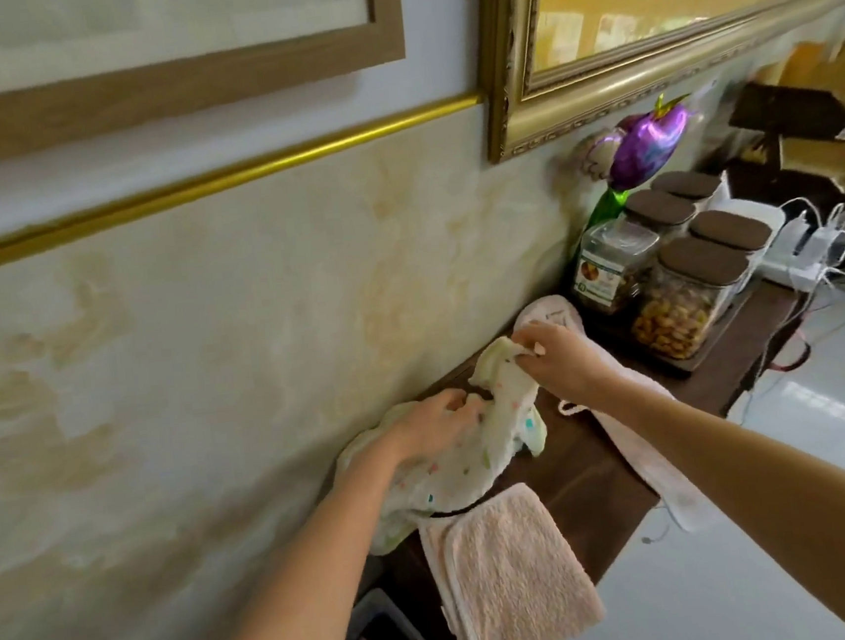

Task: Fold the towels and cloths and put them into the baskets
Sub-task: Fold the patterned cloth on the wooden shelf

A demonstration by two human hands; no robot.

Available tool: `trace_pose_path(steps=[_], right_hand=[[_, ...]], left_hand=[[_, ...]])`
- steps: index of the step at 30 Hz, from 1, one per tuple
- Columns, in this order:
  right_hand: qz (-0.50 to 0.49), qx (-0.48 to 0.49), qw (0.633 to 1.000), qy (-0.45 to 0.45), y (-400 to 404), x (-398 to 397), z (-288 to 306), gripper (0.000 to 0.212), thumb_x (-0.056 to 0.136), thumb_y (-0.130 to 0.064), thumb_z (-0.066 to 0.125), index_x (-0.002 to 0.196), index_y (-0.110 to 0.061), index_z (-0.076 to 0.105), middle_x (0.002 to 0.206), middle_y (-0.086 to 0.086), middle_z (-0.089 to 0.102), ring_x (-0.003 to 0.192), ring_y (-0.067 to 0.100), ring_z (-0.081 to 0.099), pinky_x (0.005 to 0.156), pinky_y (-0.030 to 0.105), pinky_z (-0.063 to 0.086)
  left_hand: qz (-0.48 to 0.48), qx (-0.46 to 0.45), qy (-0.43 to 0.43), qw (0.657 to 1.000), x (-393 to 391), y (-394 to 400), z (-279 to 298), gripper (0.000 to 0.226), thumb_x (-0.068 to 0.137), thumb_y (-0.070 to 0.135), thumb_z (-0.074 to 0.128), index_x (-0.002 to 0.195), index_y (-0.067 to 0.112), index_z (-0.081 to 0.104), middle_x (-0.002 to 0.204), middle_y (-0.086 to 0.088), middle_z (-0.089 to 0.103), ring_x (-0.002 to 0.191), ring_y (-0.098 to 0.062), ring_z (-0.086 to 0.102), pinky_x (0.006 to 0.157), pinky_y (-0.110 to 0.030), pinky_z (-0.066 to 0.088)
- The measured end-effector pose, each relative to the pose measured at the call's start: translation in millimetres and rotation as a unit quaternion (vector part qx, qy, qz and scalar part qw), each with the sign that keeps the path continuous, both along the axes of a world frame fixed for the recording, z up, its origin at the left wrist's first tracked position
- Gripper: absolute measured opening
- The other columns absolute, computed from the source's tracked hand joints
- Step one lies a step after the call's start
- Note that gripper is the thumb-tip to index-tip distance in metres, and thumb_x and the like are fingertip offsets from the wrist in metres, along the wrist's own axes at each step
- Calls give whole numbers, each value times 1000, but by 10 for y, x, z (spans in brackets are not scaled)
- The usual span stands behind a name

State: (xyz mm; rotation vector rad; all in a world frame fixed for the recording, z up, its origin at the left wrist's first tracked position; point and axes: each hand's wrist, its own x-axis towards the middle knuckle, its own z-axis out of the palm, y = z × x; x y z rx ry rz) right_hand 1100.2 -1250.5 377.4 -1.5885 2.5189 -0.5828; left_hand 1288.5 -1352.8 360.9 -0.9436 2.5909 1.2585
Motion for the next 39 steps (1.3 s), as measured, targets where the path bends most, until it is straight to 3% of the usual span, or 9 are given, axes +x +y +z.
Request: trace_pose_path(steps=[6,14,17,20,24,27,32,35,39], right_hand=[[34,-169,913,-371,30,-238,298,25,94,-17,53,111,-12,70,109,-5,70,102,12,65,90,33,53],[159,-212,860,-435,-176,-647,518,31,95,-14,51,72,7,49,73,24,51,70,3,64,56,21,36],[191,-228,863,-407,-260,-863,608,30,94,-10,51,67,-3,41,64,6,36,56,9,37,50,24,28],[240,-195,900,-306,-355,-1041,591,31,92,-12,55,69,-18,35,63,-1,33,59,10,33,54,30,32],[324,105,924,-173,-374,-1253,456,35,81,-34,73,105,-23,51,100,2,61,93,18,58,82,36,50],[357,296,881,-91,-297,-1396,501,39,71,-45,78,102,-27,63,96,-12,65,94,13,61,84,26,49],[291,405,852,161,-220,-1364,336,45,76,-46,71,110,-17,65,106,1,66,102,23,62,89,35,52],[235,320,902,171,-274,-1271,197,28,80,-34,56,101,-18,64,102,2,64,102,30,62,86,41,53],[124,7,966,228,-311,-1063,598,25,90,-4,45,113,-11,51,94,9,67,80,30,63,58,30,39]], left_hand=[[-21,41,25,999,-413,118,47,44,93,48,54,131,25,57,126,9,59,114,-4,54,74,-7,38],[84,199,102,971,-883,358,396,47,91,-8,35,125,19,54,99,9,63,88,-1,60,84,-18,46],[51,125,44,990,-962,364,485,34,91,9,48,116,28,61,110,12,65,106,-6,59,98,-28,44],[56,0,-39,998,-918,256,618,3,87,31,64,89,30,66,88,12,67,78,-5,60,70,-22,45],[76,-199,-224,951,-751,86,710,23,87,36,66,86,13,66,89,-10,69,66,-17,55,56,-26,37],[140,-129,-244,951,-516,89,737,27,86,37,68,70,19,57,68,-2,63,51,-13,58,51,-24,46],[229,-71,-296,925,-334,296,643,40,96,33,55,113,-3,56,90,-19,68,63,-23,62,49,-24,46],[279,-202,-252,904,-342,315,633,47,94,33,59,125,-1,55,107,-19,63,97,-31,61,74,-31,48],[509,-309,111,796,-388,379,868,24,95,5,45,108,-1,64,107,-22,66,101,-36,63,83,-38,47]])
